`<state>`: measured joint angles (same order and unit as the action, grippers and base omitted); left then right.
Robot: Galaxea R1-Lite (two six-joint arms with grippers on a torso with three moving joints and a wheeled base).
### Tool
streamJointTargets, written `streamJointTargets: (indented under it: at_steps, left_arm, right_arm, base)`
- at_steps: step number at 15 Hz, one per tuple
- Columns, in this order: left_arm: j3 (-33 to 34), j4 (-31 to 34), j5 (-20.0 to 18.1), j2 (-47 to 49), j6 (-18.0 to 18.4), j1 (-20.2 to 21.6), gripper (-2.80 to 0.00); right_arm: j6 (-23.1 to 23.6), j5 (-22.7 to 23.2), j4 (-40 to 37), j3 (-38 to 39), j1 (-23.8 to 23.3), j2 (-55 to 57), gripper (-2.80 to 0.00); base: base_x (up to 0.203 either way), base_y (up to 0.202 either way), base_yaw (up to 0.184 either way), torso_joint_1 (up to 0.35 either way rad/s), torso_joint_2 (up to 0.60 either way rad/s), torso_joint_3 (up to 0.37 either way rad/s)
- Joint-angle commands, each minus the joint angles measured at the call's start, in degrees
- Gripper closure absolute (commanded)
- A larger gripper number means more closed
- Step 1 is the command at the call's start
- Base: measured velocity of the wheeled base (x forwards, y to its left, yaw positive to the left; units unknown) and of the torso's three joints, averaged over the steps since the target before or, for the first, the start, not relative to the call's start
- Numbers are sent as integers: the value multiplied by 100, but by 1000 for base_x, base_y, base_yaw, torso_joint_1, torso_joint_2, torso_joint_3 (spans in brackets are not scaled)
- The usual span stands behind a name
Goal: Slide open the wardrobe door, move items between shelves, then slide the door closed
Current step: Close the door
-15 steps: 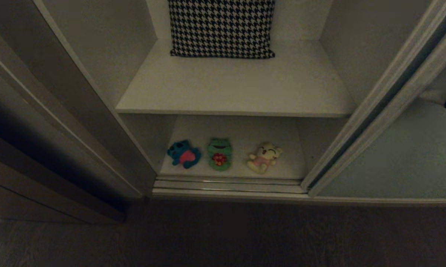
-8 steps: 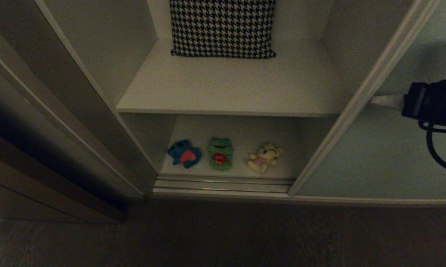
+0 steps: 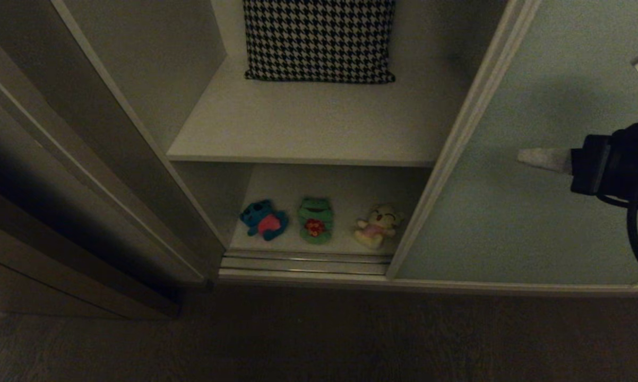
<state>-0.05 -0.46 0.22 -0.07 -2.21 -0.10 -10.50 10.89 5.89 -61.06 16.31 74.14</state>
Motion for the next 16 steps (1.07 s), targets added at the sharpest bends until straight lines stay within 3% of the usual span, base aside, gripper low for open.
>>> streamJointTargets:
  at_steps: [1,12,14,16]
  left_arm:
    - [-4,-5,4,7,-8,1,0]
    - [-2,-2,4,7,-8,1,0]
    - [-2,-5,4,7,-6,1,0]
    - [-4,2,4,7,-3,1,0]
  right_arm:
    - [-3,9,10,305,12,-546,0]
    - [41,-94,54,1113,-19,-1316,0]
    - [283,-92,66,1275,-21,-1383,0]
    - [812,-95,165,1358,43,-1263,0]
  base:
    - [0,0,0,0,0,0]
    - [0,0,0,0,0,0]
    - [0,0,0,0,0,0]
    - [0,0,0,0,0,0]
